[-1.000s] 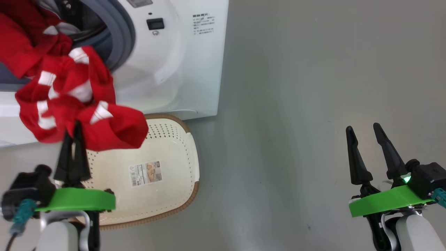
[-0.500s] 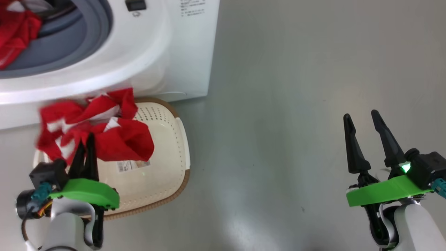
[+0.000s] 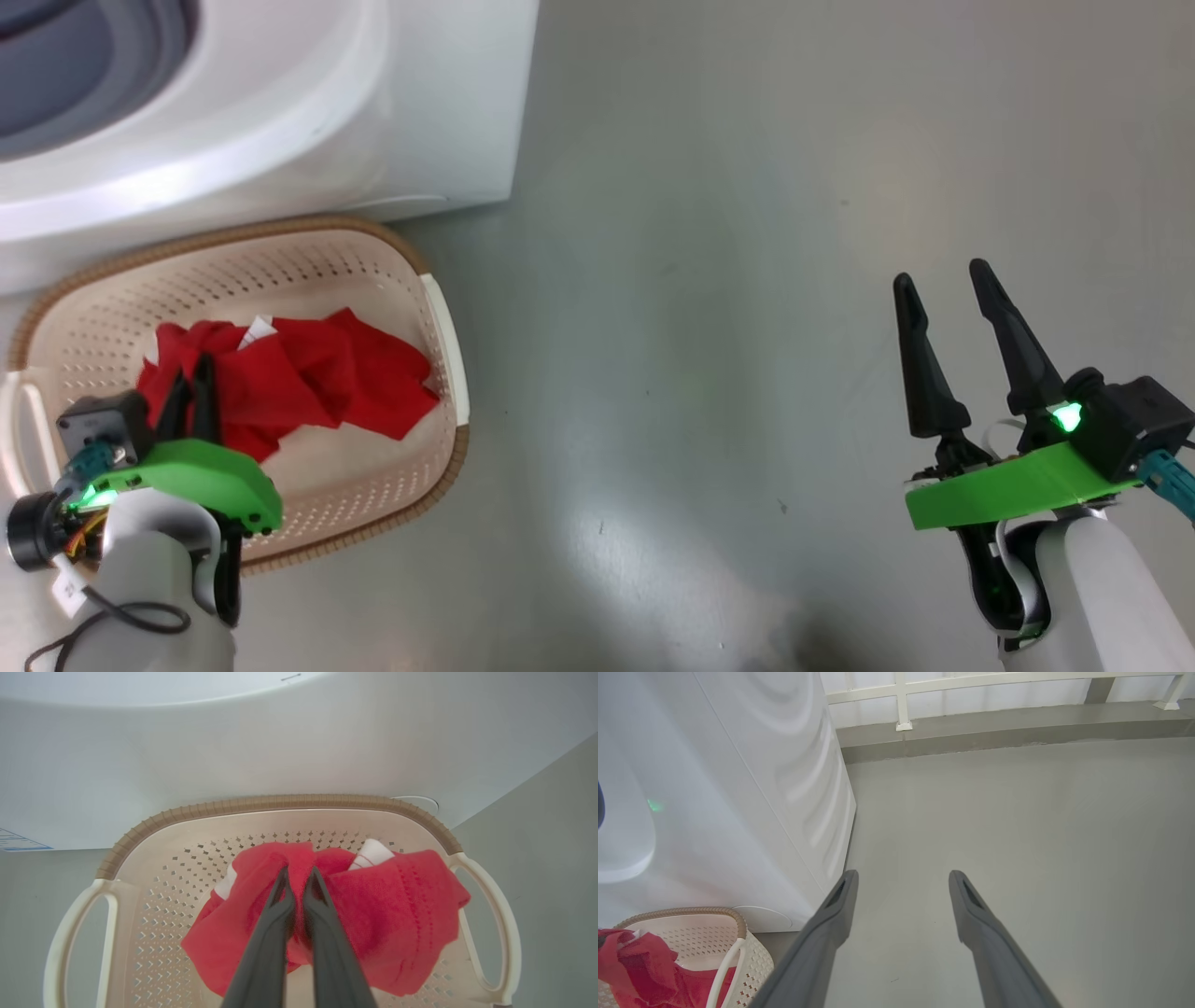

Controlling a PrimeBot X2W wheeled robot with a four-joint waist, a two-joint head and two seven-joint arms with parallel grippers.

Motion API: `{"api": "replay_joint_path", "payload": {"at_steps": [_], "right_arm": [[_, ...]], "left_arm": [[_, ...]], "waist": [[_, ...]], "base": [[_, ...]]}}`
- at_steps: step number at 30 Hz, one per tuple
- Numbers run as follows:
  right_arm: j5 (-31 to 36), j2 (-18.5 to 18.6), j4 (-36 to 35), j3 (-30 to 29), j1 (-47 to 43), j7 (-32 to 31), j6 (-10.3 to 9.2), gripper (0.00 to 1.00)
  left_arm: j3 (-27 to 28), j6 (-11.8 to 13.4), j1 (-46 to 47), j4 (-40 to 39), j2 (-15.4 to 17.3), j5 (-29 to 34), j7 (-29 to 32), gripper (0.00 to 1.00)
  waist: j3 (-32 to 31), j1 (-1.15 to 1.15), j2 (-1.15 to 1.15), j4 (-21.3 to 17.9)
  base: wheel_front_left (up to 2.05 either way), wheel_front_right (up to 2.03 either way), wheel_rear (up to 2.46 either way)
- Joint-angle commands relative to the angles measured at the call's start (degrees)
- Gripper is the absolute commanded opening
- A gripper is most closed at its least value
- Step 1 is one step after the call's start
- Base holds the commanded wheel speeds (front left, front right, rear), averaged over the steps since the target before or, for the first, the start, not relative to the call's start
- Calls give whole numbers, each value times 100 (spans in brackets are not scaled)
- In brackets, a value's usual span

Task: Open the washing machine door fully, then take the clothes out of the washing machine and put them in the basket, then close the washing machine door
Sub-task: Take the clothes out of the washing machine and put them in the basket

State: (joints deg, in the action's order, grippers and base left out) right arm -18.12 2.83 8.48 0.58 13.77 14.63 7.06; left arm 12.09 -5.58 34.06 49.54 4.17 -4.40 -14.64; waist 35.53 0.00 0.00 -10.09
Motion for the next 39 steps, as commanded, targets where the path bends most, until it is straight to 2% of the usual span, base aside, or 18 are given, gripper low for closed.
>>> {"api": "replay_joint_path", "payload": {"at_steps": [1, 15, 16, 18, 19, 20, 21, 30, 39], "right_arm": [[-56, 8, -132, 158, 11, 37, 43, 100], [-69, 6, -181, 346, 235, 37, 43, 100], [-66, 6, -183, 348, 240, 37, 43, 100], [-63, 6, -180, 352, 244, 37, 43, 100], [-60, 5, -176, 354, 243, 37, 43, 100], [-58, 5, -173, 353, 243, 37, 43, 100], [-54, 5, -167, 351, 241, 37, 43, 100], [-24, 5, -134, 315, 221, 37, 43, 100], [27, 6, -4, 290, 59, 37, 43, 100]], "left_arm": [[136, 58, 3, 42, 207, 81, -36, 0], [61, 115, 709, 816, 298, 157, -36, 0], [64, 117, 738, 852, 294, 148, -36, 5], [63, 122, 777, 909, 291, 141, -36, 35], [63, 128, 787, 923, 290, 140, -36, 65], [62, 135, 797, 933, 289, 139, -36, 89], [59, 139, 799, 933, 289, 141, -36, 100], [207, 176, 724, 839, 269, 12, -36, 100], [441, 94, 188, 280, 92, -125, -36, 100]], "waist": [[202, 0, 0, -65], [798, 0, 0, -9], [809, 0, 0, -2], [809, 0, 0, 6], [801, 0, 0, 7], [794, 0, 0, 8], [771, 0, 0, 11], [560, 0, 0, 64], [-102, 0, 0, 245]], "base": [[0, 0, 0], [0, 0, 0], [0, 0, 0], [0, 0, 0], [0, 0, 0], [0, 0, 0], [0, 0, 0], [0, 0, 0], [0, 0, 0]]}}
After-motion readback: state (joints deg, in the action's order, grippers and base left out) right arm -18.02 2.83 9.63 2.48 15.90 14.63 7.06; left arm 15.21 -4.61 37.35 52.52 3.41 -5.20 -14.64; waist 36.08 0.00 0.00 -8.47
